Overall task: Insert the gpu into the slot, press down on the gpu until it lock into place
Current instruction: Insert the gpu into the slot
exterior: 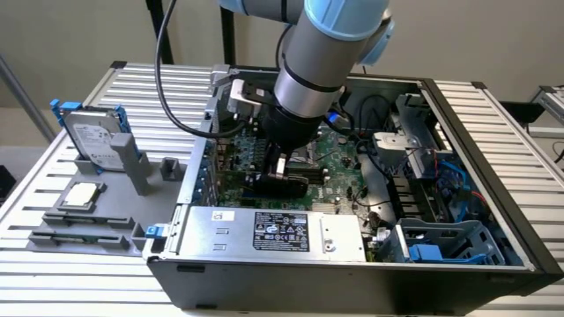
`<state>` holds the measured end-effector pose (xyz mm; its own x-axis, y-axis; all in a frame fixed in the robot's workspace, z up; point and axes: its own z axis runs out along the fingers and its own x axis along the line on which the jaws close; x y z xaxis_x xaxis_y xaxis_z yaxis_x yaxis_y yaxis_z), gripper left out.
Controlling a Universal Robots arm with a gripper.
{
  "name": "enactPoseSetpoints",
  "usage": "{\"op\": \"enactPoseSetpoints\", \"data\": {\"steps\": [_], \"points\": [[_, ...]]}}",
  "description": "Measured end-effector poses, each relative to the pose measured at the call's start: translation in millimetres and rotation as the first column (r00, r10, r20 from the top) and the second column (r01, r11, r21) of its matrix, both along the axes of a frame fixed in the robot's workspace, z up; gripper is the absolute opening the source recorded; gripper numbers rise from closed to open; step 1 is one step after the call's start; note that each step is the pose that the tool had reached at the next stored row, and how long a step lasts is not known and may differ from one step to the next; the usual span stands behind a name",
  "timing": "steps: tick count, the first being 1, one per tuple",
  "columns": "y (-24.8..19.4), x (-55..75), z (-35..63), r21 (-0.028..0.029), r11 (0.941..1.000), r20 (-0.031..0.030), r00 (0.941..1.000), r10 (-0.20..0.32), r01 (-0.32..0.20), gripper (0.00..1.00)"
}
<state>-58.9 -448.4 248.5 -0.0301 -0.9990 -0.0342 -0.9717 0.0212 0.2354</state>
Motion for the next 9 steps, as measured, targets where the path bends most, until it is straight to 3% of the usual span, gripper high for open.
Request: {"op": "enactPoseSetpoints", "data": {"steps": [7, 9], "points": [[0.0, 0.0, -2.3, -0.0005, 1.0000, -0.0006, 1.0000, 0.000, 0.000, 0.26], [0.3, 0.0, -2.6, 0.0028, 1.0000, 0.0004, 1.0000, 0.000, 0.000, 0.27]]}}
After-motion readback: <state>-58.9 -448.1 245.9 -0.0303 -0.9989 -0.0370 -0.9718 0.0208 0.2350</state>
